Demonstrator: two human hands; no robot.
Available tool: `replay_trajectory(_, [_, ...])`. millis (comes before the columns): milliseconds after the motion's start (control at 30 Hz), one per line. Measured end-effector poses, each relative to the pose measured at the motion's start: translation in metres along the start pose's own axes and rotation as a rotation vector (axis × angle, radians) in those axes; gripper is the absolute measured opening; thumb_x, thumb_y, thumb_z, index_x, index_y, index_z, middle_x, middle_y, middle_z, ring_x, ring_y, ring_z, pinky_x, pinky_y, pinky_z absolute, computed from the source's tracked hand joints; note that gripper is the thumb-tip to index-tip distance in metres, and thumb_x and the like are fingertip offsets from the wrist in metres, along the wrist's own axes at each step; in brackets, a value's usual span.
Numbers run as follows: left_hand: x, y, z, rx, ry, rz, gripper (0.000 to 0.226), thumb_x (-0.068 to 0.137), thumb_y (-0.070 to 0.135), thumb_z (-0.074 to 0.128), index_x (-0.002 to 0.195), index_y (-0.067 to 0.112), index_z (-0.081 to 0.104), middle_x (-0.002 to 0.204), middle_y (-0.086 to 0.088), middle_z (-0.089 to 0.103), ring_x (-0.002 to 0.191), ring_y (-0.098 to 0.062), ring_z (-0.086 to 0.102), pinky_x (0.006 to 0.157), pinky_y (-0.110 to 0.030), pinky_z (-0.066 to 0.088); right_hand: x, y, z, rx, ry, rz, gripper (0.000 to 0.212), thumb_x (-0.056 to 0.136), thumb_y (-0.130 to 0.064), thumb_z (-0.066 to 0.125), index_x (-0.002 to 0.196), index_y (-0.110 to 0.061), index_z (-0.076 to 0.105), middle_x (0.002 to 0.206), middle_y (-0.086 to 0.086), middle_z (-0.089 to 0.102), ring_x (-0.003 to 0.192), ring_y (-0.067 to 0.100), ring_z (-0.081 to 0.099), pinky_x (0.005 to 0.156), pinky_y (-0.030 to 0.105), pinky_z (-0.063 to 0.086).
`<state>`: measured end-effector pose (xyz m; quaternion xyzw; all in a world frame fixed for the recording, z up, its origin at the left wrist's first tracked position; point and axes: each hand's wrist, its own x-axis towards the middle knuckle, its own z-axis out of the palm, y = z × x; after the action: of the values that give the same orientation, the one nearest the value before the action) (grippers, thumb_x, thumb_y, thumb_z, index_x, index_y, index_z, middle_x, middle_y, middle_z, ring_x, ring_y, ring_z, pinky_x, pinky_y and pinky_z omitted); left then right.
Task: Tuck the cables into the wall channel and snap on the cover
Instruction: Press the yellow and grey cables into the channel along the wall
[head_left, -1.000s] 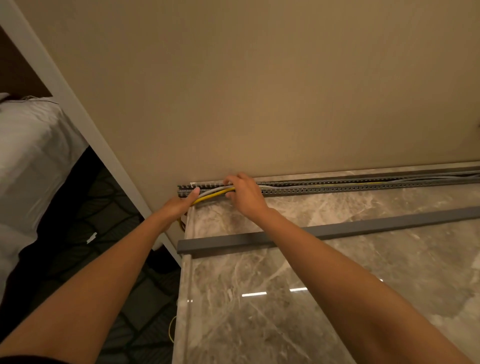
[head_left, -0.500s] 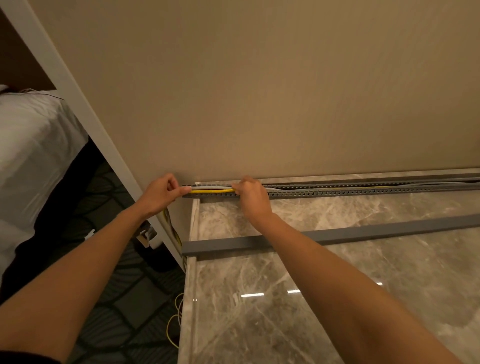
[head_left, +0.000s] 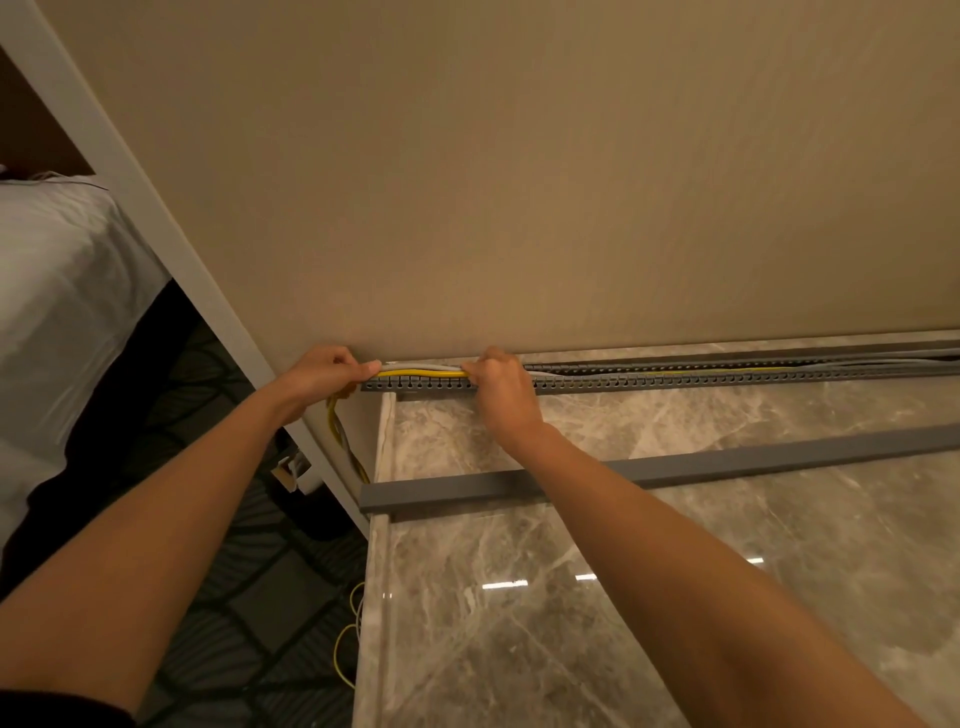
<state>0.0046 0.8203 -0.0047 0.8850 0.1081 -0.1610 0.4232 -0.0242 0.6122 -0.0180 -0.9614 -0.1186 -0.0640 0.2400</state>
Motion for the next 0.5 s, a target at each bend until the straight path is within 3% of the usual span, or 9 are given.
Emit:
replay_trajectory(233, [0.003, 0.018, 0.010, 0.286, 0.137, -0.137, 0.033, 0.089, 0.030, 0.060, 0.065, 0.008, 0.053, 0.073, -0.010, 0.054, 0.060, -0.018, 0.047, 0.052, -0.027, 0.037, 0.002, 0.006, 0.002, -0.032, -0.043, 0.010, 0.032, 0.085, 0.013, 0.047, 0.106, 0.002, 0.068, 0.107, 0.025, 0.062, 0.099, 0.036, 0.059, 0.080, 0.039, 0.047])
replay_trajectory(300, [-0.004, 0.022, 0.014, 0.466, 0.279, -0.007, 0.028, 0.087, 0.027, 0.063, 0.090, -0.001, 0.060, 0.095, -0.017, 0.060, 0.081, -0.030, 0.059, 0.067, -0.037, 0.050, 0.001, 0.006, 0.003, -0.032, -0.039, 0.007, 0.034, 0.084, 0.013, 0.047, 0.109, 0.002, 0.067, 0.106, 0.026, 0.064, 0.098, 0.038, 0.059, 0.081, 0.040, 0.047])
replay_trajectory(367, [-0.014, 0.027, 0.022, 0.617, 0.404, 0.262, 0.029, 0.086, 0.012, 0.063, 0.109, -0.003, 0.056, 0.114, -0.020, 0.055, 0.100, -0.036, 0.056, 0.083, -0.045, 0.050, -0.003, 0.007, 0.009, -0.057, -0.025, -0.005, 0.035, 0.076, 0.015, 0.054, 0.106, 0.005, 0.068, 0.095, 0.028, 0.068, 0.087, 0.042, 0.063, 0.077, 0.041, 0.051])
replay_trajectory(433, [-0.022, 0.031, 0.037, 0.749, 0.309, 0.511, 0.026, 0.087, 0.002, 0.058, 0.113, -0.004, 0.057, 0.118, -0.022, 0.055, 0.105, -0.037, 0.054, 0.087, -0.045, 0.048, -0.005, 0.012, 0.017, -0.084, -0.055, -0.002, 0.037, 0.061, 0.017, 0.065, 0.096, 0.005, 0.072, 0.078, 0.026, 0.070, 0.072, 0.042, 0.067, 0.070, 0.042, 0.055])
replay_trajectory(500, [-0.026, 0.033, 0.052, 0.839, 0.206, 0.562, 0.029, 0.090, 0.006, 0.057, 0.118, -0.001, 0.058, 0.119, -0.020, 0.057, 0.109, -0.035, 0.053, 0.088, -0.043, 0.047, -0.009, 0.012, 0.017, -0.097, -0.037, -0.042, 0.042, 0.061, 0.014, 0.067, 0.101, 0.003, 0.070, 0.084, 0.024, 0.071, 0.080, 0.040, 0.068, 0.077, 0.043, 0.054])
